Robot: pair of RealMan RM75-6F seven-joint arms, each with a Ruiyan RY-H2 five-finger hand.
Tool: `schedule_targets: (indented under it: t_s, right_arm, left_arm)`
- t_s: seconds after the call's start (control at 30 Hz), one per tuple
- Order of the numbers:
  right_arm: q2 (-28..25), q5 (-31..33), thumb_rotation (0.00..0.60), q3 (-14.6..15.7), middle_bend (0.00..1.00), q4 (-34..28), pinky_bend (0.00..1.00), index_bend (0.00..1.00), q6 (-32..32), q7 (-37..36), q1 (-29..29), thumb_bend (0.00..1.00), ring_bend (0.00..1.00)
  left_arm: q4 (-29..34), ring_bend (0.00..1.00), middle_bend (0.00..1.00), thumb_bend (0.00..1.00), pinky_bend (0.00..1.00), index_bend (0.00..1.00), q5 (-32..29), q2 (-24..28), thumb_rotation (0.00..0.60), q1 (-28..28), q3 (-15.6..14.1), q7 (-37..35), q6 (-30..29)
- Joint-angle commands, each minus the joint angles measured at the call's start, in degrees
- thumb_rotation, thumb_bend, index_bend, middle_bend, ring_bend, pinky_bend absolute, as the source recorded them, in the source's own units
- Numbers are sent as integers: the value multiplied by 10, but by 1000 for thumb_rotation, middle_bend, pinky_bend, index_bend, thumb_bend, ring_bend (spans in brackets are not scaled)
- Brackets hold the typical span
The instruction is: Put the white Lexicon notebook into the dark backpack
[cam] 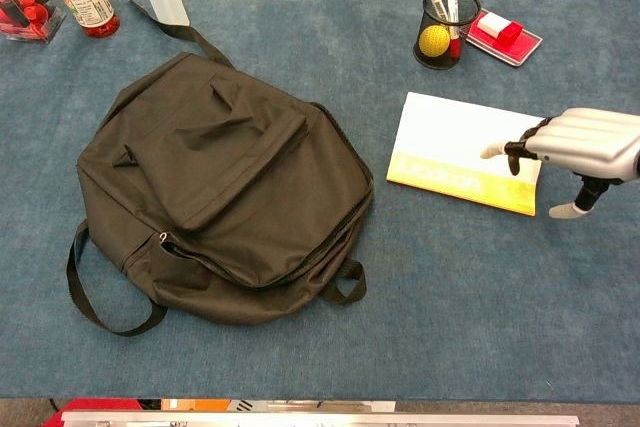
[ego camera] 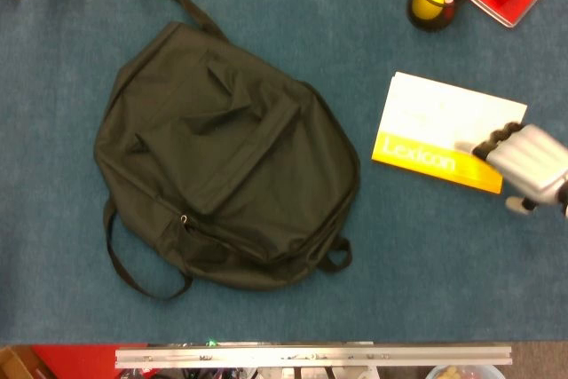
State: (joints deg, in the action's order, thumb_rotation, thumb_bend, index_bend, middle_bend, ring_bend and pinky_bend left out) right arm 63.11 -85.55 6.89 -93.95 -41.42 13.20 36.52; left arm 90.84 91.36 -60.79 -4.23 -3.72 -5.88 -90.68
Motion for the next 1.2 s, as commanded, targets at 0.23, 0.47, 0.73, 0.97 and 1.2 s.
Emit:
schedule_targets:
  t_s: [0.23, 0.47, 0.73, 0.97, 1.2]
  right_arm:
    - [-18, -112, 600, 57, 357, -37, 220, 135, -16, -37, -6, 166, 245]
    - [-4, -121, 600, 58, 357, -7, 219, 134, -26, 4, -17, 166, 246]
    - [16, -89, 600, 40, 357, 45, 219, 134, -26, 22, -25, 166, 246]
    - [31, -76, 600, 30, 361, 68, 219, 134, -22, 23, -23, 166, 246]
    - [23, -109, 600, 46, 371, 41, 219, 134, -35, -13, -21, 166, 246]
  left_arm:
    - [0, 267, 286, 272, 285, 226, 1, -2, 600, 0, 0, 2, 1]
    - [-2, 267, 285, 272, 285, 226, 0, -2, 600, 0, 0, 1, 2]
    - [-3, 267, 285, 272, 285, 226, 0, -6, 600, 1, -1, -1, 6]
    - [-5, 267, 285, 272, 285, 226, -3, -5, 600, 1, 1, -4, 6]
    - [-6, 267, 285, 272, 285, 226, -5, -5, 600, -1, 1, -6, 4]
